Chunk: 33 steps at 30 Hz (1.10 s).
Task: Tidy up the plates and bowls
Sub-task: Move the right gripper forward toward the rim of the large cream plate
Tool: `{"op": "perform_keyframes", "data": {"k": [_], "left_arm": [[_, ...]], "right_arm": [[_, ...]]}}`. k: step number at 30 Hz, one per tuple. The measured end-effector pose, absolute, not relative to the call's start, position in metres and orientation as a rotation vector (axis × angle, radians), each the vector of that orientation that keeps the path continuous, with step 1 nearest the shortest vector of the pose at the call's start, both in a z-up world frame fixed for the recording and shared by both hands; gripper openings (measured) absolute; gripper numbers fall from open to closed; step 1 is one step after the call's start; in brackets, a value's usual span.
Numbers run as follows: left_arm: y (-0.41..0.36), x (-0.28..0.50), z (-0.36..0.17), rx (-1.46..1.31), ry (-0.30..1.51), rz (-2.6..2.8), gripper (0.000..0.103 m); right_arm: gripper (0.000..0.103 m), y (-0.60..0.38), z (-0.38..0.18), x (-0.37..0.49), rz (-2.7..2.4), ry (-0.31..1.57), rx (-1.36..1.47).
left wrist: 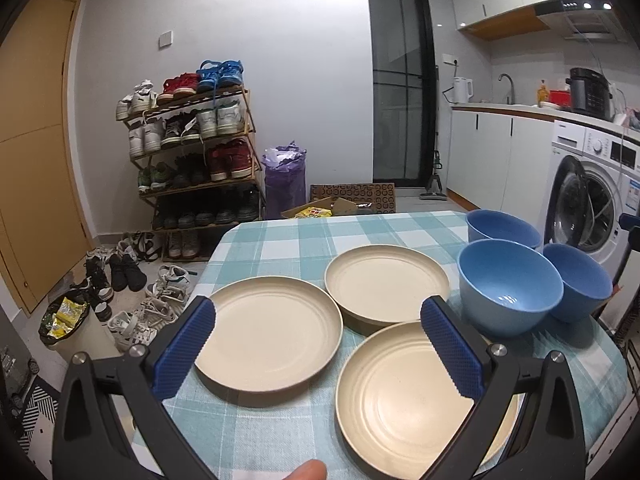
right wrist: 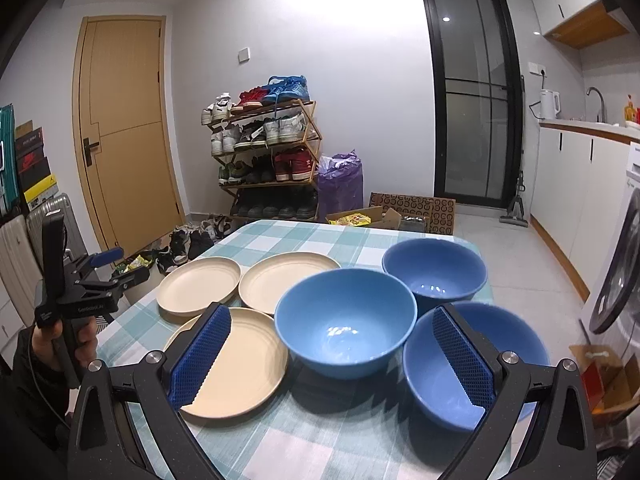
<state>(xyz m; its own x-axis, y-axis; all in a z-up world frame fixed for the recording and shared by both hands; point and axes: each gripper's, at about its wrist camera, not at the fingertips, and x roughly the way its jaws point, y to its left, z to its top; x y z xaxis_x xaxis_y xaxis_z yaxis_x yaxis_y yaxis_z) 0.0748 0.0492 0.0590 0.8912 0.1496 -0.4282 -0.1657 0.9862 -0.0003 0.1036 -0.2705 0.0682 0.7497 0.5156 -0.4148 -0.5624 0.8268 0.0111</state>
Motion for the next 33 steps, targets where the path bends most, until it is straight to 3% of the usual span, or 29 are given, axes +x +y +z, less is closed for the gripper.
{"op": "perform_keyframes", "data": {"k": [33], "left_arm": [[0.066, 0.169, 0.069, -0.049, 0.534, 0.146, 0.103]], "right_arm": [[0.103, -0.202, 0.12, 0.214, 0.658, 0.516, -0.202]]}}
